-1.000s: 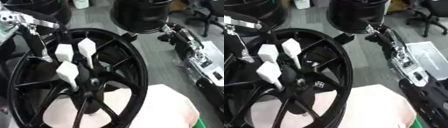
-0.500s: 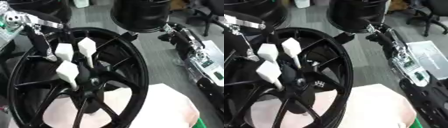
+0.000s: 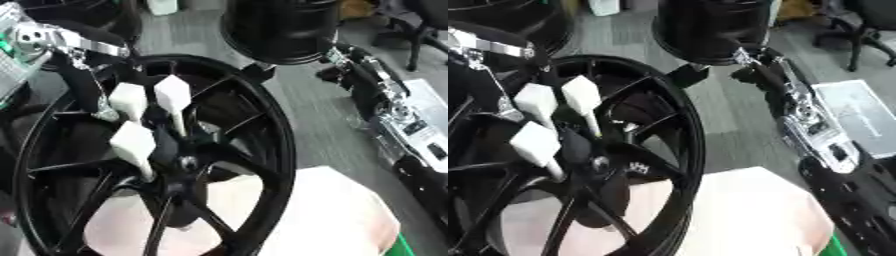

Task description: Pull the pin out of the wheel hub.

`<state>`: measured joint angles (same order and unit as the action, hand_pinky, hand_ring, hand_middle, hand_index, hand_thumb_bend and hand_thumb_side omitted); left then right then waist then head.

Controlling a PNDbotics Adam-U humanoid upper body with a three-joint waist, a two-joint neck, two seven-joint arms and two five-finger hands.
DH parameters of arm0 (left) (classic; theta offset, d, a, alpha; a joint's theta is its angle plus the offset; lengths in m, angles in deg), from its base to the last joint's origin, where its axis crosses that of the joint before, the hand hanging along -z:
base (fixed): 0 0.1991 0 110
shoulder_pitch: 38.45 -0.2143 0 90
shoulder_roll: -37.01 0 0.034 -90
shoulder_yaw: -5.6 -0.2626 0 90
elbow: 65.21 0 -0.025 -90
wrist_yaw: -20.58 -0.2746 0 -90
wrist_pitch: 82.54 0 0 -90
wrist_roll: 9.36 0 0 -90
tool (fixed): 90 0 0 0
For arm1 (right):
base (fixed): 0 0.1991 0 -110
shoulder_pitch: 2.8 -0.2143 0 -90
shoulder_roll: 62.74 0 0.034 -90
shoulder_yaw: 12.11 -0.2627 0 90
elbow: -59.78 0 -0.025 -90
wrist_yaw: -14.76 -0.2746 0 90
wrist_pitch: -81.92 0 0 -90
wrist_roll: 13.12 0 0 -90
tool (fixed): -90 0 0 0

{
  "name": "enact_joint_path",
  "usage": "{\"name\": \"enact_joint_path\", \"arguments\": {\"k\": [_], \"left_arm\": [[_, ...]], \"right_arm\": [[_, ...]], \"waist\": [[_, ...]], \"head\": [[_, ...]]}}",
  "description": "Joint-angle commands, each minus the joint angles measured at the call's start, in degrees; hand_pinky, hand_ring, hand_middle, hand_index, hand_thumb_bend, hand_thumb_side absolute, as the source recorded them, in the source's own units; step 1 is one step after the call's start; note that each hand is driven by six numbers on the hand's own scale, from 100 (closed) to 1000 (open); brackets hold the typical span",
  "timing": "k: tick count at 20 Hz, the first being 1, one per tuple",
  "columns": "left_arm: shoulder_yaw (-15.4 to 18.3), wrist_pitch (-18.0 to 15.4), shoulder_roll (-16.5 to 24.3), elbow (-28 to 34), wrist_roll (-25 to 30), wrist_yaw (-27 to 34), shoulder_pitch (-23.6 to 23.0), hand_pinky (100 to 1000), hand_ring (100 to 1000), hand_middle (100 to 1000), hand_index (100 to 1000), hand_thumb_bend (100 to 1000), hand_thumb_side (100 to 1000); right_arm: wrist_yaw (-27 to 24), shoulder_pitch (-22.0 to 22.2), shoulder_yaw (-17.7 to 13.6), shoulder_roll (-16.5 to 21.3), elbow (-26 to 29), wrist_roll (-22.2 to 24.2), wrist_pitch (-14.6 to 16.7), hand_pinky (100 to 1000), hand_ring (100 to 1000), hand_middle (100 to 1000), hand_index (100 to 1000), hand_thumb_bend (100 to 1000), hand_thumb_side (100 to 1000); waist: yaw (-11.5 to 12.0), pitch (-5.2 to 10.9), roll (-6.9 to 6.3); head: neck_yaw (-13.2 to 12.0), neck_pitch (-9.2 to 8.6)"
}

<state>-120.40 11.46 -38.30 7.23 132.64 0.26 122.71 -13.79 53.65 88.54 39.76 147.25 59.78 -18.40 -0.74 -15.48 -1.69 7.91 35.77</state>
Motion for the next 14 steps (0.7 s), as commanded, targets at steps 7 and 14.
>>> {"name": "enact_joint_path", "arguments": {"k": [7,14], "left_arm": [[1.0,-1.2,0.6,0.8,0.0,-2.4,1.6,853,752,650,325,308,100],[1.8,-1.1,0.9,3.9,0.0,-1.9,2.3,844,738,617,253,302,100]], "right_arm": [[-0.2,-0.9,-0.5,0.9,0.7,-0.1,0.1,788,599,644,787,446,500],[-0.2,-0.9,-0.5,0.9,0.8,-0.1,0.1,788,599,644,787,446,501]], "waist": [[-0.2,0.96,0.03],[-0.2,1.07,-0.10]], "head": [[-0.2,-0.72],[-0.2,-0.69]]}}
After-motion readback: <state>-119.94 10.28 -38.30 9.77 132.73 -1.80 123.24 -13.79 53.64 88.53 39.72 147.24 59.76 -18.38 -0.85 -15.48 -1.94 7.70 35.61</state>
